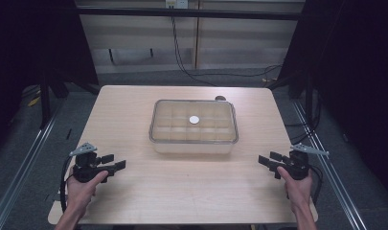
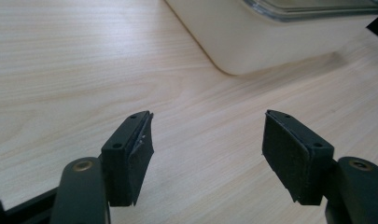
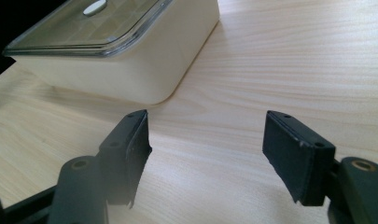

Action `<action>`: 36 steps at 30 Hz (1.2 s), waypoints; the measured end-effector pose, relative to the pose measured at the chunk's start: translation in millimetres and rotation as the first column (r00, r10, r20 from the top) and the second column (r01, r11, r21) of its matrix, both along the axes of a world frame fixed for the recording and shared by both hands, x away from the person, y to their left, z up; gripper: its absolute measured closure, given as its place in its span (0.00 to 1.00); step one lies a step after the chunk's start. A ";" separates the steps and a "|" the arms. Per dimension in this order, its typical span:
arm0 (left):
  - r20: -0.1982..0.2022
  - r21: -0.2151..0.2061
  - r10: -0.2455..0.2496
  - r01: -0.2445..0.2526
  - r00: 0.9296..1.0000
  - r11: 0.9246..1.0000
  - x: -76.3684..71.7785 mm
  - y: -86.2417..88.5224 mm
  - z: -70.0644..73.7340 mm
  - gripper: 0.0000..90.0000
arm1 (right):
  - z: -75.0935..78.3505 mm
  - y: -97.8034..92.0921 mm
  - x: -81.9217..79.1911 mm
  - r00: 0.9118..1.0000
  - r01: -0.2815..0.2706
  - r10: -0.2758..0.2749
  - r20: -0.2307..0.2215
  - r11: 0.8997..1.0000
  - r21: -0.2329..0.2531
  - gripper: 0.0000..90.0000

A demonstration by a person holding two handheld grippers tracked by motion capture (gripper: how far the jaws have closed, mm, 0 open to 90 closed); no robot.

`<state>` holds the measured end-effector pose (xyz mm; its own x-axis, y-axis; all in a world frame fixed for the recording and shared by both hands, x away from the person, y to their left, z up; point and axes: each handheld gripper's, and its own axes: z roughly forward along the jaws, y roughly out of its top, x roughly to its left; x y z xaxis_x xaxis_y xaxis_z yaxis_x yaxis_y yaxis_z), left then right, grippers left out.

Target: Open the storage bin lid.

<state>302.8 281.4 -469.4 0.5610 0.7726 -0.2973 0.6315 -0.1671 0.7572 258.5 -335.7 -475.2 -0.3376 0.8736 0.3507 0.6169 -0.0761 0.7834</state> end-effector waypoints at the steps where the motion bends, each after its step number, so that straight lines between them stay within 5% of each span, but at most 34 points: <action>1: -0.006 0.004 0.000 0.000 1.000 1.000 0.7 -0.5 -0.6 0.36 | 0.0 0.1 0.5 1.000 -0.001 0.001 -0.006 1.000 -0.004 0.35; 4: -0.008 0.025 0.030 -0.030 1.000 0.999 1.5 -1.9 -0.9 0.33 | 0.1 0.1 1.2 1.000 -0.007 0.007 -0.010 1.000 -0.002 0.35; 9: -0.025 0.004 0.022 -0.022 0.999 1.000 1.4 -1.4 -1.6 0.32 | 1.4 1.8 -1.2 1.000 -0.016 0.016 -0.019 1.000 -0.015 0.38; 12: -0.045 -0.045 -0.003 0.001 0.999 0.999 -1.6 -2.9 -0.8 0.34 | 3.7 5.2 -5.7 1.000 -0.016 0.014 -0.027 0.999 -0.051 0.39; 15: -0.052 -0.032 -0.038 0.036 0.998 0.999 -6.5 -9.7 3.3 0.37 | 16.3 13.3 -13.9 1.000 0.010 -0.010 0.008 0.995 -0.098 0.38; 21: -0.057 -0.031 -0.056 0.054 0.997 0.998 -2.8 -19.7 12.1 0.38 | 34.5 29.5 -16.6 0.999 -0.013 0.017 0.049 0.997 -0.081 0.38; 26: -0.028 0.011 -0.075 0.075 0.997 0.997 11.6 -32.1 24.6 0.40 | 52.0 39.1 -1.0 0.999 -0.027 0.031 0.043 0.996 -0.081 0.39; 31: -0.050 -0.007 -0.086 0.085 0.995 0.996 31.3 -40.9 26.9 0.42 | 66.6 50.0 12.3 0.996 -0.057 0.064 0.058 0.991 -0.118 0.39; 36: -0.068 0.002 -0.073 0.073 0.995 0.997 49.0 -53.0 29.8 0.42 | 70.3 46.9 48.2 0.993 -0.114 0.115 0.025 0.992 -0.044 0.42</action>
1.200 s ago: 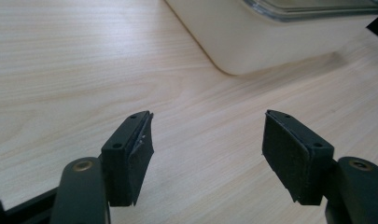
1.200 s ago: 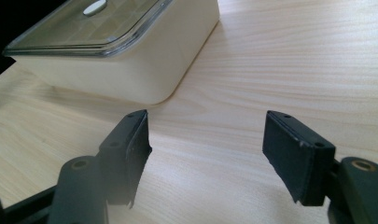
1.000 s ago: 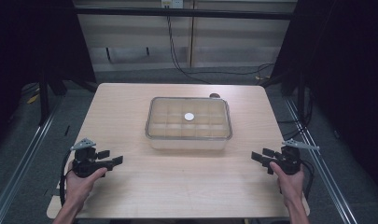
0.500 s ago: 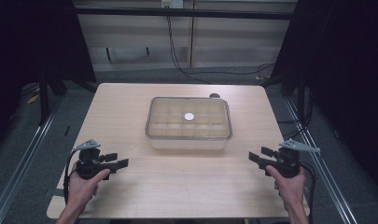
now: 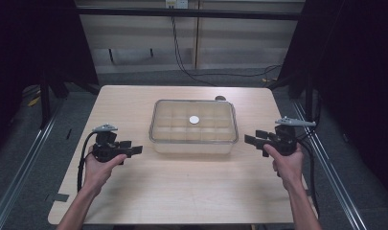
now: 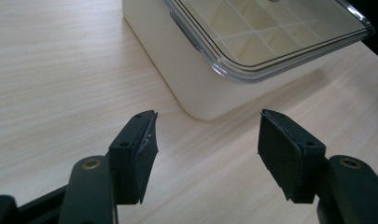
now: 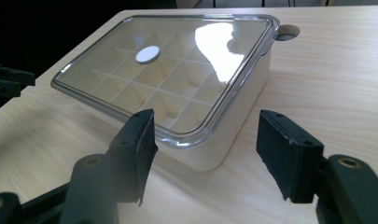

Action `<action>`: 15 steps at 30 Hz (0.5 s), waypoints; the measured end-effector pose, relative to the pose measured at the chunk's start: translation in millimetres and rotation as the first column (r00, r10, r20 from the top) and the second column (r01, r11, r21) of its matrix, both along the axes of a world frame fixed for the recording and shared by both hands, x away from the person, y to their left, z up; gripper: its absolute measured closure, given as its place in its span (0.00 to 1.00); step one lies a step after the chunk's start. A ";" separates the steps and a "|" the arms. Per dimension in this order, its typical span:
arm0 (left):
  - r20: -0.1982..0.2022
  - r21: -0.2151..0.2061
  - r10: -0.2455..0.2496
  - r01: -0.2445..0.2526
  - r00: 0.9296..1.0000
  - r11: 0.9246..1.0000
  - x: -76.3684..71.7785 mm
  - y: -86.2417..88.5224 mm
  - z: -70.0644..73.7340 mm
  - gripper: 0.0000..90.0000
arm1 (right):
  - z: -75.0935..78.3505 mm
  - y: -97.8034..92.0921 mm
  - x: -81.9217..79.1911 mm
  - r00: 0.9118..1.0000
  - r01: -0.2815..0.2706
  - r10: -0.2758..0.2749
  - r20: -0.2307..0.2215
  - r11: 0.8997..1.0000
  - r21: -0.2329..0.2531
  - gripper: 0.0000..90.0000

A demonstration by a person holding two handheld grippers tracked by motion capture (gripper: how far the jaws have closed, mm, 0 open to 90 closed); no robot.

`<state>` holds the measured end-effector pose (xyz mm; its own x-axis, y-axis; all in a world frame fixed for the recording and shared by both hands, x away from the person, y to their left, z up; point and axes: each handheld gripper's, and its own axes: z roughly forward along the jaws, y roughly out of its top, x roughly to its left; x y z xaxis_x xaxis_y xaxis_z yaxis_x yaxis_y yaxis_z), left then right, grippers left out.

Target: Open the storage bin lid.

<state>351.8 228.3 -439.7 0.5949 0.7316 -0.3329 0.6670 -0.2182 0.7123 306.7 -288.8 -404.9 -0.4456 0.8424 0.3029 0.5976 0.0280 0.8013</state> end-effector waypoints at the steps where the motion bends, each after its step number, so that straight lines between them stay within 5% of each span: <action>1: 0.000 0.001 -0.005 0.005 1.000 1.000 2.7 -1.5 0.4 0.42 | -0.4 -0.7 6.6 1.000 -0.004 0.004 -0.013 1.000 0.000 0.43; 15: -0.038 -0.008 0.011 -0.012 0.999 1.000 42.2 -18.5 16.5 0.41 | -4.9 1.8 79.3 0.988 -0.053 0.046 -0.146 0.998 -0.041 0.44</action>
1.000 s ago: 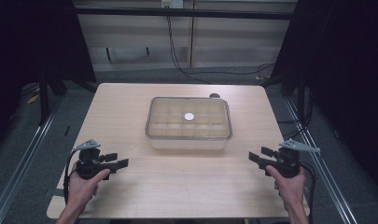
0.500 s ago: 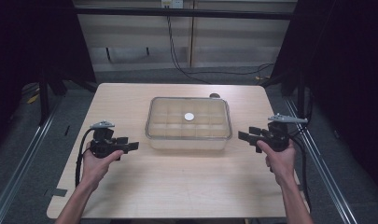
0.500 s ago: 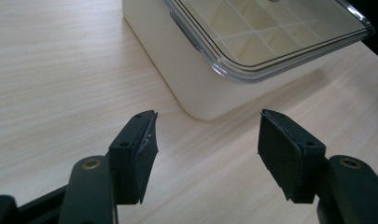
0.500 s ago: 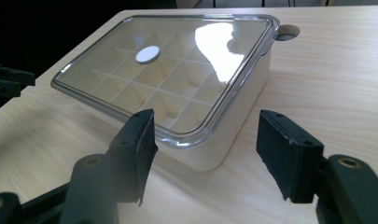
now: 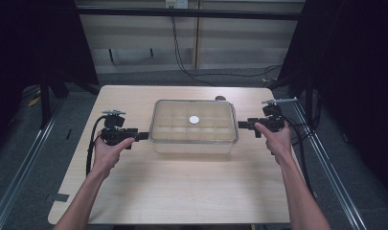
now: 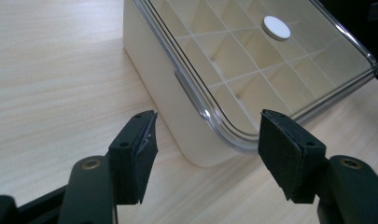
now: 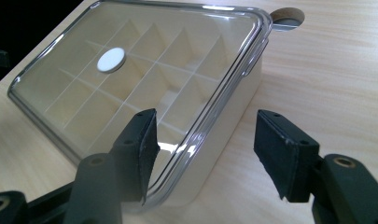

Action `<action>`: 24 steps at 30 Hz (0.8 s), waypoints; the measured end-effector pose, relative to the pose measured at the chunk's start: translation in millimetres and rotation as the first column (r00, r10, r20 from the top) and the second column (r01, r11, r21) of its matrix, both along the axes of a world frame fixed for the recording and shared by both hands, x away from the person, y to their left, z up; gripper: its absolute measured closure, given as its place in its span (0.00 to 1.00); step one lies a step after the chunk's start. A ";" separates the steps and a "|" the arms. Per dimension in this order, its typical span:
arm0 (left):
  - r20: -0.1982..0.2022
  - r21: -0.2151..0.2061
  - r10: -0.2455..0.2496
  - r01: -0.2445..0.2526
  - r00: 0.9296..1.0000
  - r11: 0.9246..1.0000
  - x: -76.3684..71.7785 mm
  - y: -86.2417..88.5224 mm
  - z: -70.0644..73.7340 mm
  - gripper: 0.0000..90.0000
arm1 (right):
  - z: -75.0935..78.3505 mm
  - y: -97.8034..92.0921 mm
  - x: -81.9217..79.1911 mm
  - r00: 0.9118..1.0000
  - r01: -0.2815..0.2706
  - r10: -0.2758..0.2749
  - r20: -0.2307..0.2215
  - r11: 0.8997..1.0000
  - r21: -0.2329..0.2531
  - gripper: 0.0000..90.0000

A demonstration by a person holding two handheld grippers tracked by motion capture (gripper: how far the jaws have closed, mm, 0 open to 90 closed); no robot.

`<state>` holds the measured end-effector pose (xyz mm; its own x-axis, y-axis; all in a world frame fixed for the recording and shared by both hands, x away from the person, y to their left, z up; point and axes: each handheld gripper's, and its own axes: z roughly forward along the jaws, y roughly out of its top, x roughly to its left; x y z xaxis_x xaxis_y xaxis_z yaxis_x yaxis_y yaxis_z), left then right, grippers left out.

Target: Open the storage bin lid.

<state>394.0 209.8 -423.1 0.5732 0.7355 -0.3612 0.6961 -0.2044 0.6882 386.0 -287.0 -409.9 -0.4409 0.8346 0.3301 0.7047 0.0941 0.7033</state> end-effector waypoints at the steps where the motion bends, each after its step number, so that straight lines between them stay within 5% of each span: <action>1: 0.002 0.013 0.000 0.000 1.000 1.000 3.0 -0.3 0.6 0.41 | -0.4 0.1 4.9 1.000 -0.004 0.004 -0.008 1.000 -0.003 0.44; 8: -0.007 0.036 0.026 -0.026 1.000 0.999 16.9 -2.4 4.5 0.40 | 2.8 4.5 31.5 0.999 -0.014 0.014 -0.037 1.000 -0.018 0.42; 24: -0.067 -0.004 0.031 -0.031 0.997 1.000 33.2 -6.9 -7.5 0.41 | -15.1 16.4 81.1 0.992 -0.018 0.014 -0.122 0.999 -0.034 0.54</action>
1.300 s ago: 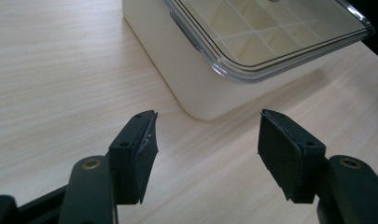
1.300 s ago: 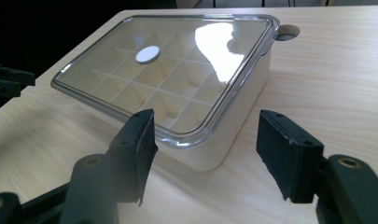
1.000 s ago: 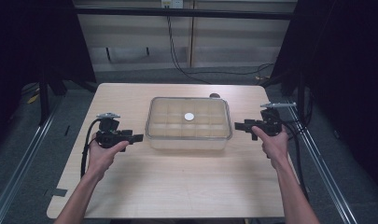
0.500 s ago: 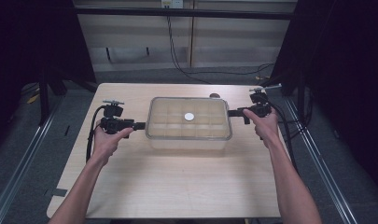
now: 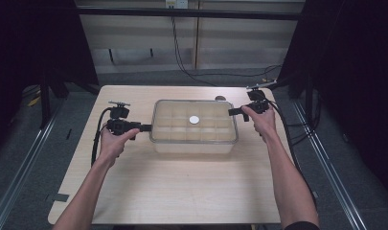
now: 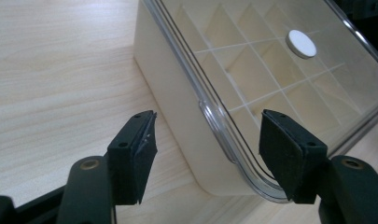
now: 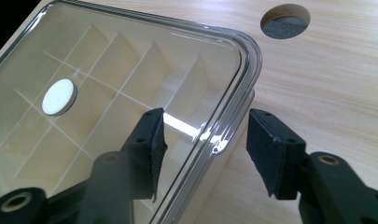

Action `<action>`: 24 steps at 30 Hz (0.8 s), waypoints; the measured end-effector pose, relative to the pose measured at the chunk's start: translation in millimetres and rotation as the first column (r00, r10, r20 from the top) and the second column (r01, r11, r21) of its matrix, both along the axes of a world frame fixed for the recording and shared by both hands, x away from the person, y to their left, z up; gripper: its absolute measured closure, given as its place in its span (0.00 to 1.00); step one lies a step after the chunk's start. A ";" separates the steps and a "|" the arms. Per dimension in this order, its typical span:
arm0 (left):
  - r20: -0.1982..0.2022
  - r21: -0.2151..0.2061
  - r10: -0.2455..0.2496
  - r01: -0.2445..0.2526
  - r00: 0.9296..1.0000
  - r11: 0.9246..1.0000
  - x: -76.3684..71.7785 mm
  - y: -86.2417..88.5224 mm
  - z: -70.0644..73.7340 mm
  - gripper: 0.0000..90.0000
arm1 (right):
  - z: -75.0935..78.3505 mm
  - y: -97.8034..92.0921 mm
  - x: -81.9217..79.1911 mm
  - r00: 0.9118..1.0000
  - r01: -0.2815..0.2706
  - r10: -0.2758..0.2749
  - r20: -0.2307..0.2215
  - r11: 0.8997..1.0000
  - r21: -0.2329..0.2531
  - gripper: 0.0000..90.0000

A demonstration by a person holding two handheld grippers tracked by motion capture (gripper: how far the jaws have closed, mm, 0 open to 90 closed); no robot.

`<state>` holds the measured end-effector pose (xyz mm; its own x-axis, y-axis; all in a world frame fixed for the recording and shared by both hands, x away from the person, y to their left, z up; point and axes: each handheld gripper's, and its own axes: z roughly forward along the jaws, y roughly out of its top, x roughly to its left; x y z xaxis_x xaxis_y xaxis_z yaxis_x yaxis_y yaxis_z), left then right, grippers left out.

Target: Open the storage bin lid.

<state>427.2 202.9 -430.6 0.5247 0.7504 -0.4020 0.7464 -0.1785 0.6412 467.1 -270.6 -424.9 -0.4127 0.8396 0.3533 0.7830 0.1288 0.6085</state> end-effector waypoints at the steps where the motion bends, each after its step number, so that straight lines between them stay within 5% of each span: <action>1: 0.000 0.000 0.000 0.000 1.000 1.000 0.0 0.0 0.0 0.41 | 0.0 0.0 0.0 1.000 0.000 0.000 0.000 1.000 0.000 0.54; 10: -0.041 0.007 -0.013 0.013 0.999 1.000 6.1 0.5 -5.5 0.41 | -6.4 -0.8 6.6 1.000 0.022 -0.021 -0.017 0.999 0.031 0.56; 19: -0.096 -0.028 -0.026 0.023 0.995 0.999 11.7 -6.2 -8.3 0.45 | -12.9 3.2 9.3 0.999 0.018 -0.016 -0.031 0.999 0.044 0.54; 24: -0.110 -0.053 -0.042 0.036 0.993 0.998 12.7 -15.8 -8.9 0.55 | -14.4 2.9 10.7 0.999 0.021 -0.019 -0.028 0.998 0.056 0.54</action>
<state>439.9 187.1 -439.6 0.5033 0.7072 -0.4966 0.8063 -0.1777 0.5641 477.8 -267.8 -439.3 -0.3856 0.8261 0.4110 0.8014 0.0791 0.5929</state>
